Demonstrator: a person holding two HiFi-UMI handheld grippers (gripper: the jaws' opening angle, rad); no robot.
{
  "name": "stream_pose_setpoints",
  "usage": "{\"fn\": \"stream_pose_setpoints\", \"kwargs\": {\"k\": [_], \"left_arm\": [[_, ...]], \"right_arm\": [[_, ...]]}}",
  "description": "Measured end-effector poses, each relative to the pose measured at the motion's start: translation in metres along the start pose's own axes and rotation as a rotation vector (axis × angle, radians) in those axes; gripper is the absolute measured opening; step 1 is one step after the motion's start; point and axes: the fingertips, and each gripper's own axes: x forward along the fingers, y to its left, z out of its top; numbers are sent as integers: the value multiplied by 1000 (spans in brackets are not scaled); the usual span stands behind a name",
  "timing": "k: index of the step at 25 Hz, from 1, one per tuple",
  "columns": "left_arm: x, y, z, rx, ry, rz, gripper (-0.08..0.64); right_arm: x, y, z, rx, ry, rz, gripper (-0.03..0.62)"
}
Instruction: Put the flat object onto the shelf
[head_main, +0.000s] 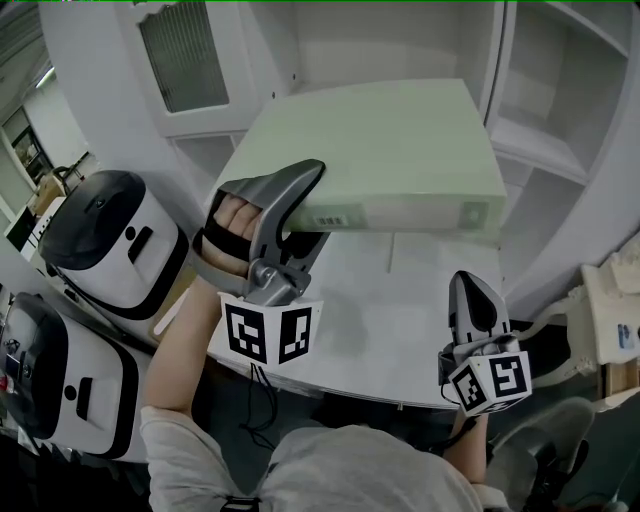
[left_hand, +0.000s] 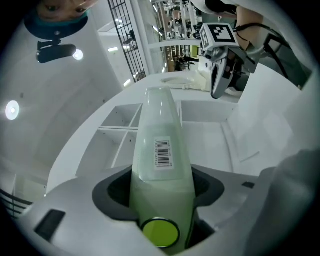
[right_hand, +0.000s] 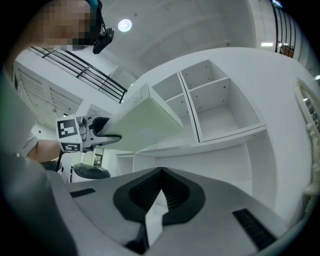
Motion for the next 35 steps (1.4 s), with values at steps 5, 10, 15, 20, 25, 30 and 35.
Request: {"fn": "stream_pose_setpoints", "kwargs": {"k": [5,10,15,20,25,30,35], "left_arm": [[24,-5,-6,35,14,-25,285],[47,-14,-15,66,23,-51,285],[72,-21,-22,87,12,-75,285],[100,-27,-33,115,16,-125,285],[127,-33,-44,132,23,-160,286],[155,-38,-54,130,33,-184,289],[183,-44,-66,128,41,-207,293]], "right_arm": [[-3,-11,-11,23,19,-12,6],[-2,-19,-23,46,40,-35,6],[3,-27,-27,54,55,-70,5],[9,-34,-24,56,49,-114,5],[7,-45,-29,59,58,-165,6],[5,-58,-30,50,65,-221,5],[5,-69,-33,39,78,-261,6]]}}
